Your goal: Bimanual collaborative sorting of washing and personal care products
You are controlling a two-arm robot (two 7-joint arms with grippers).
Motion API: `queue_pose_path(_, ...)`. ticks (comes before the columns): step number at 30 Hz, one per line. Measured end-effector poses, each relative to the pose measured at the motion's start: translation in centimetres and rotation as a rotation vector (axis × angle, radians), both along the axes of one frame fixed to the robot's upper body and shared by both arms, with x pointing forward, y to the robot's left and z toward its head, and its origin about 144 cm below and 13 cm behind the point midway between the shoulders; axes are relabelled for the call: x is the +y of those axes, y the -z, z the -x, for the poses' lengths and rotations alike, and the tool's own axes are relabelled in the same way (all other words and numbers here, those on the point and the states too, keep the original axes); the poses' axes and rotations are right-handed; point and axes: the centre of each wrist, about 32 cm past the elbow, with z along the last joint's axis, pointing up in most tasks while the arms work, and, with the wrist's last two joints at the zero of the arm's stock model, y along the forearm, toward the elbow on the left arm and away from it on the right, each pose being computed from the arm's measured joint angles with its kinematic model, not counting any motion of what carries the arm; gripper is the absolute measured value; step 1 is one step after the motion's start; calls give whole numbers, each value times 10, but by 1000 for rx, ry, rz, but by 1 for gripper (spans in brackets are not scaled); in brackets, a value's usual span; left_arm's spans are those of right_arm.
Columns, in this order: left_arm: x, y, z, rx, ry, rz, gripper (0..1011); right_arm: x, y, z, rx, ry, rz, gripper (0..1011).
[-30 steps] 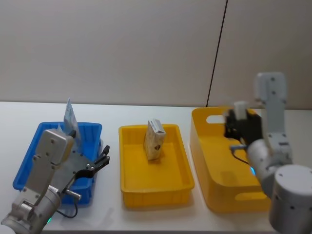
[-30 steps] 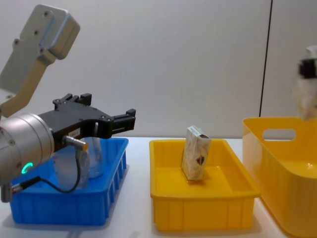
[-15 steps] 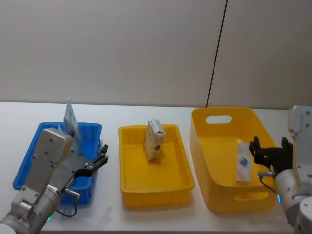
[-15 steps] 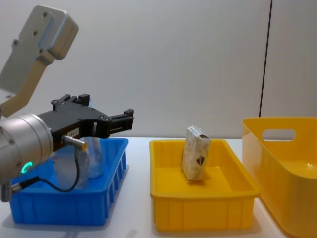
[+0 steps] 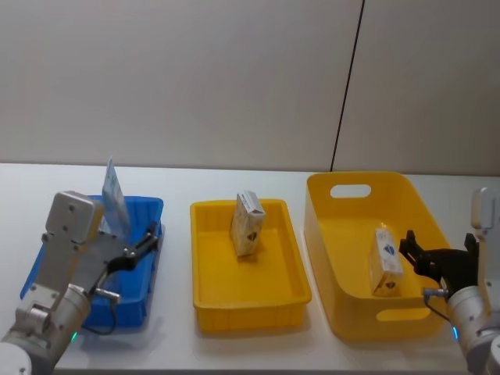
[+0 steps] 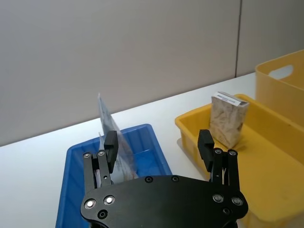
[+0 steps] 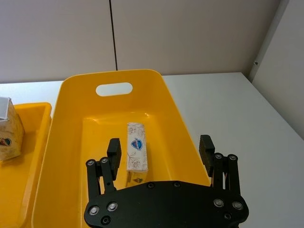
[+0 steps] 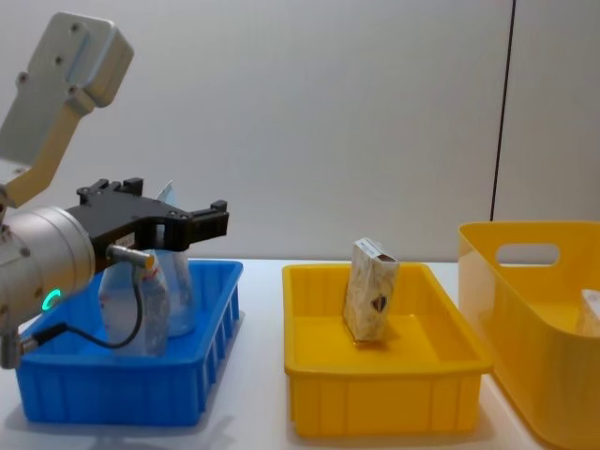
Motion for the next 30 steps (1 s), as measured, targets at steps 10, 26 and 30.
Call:
queue_pose_path(10, -1, -3, -10, 46, -81, 28, 1001, -3, 5, 2, -14, -16, -7, 1004)
queue_pose_path(26, -3, 7, -20, 138, -153, 82, 1001, -4, 5, 6, -29, -26, -20, 1004)
queue_pose_path(30, -3, 11, -22, 156, -167, 91, 1001, -4, 4, 7, -32, -29, -23, 1004)
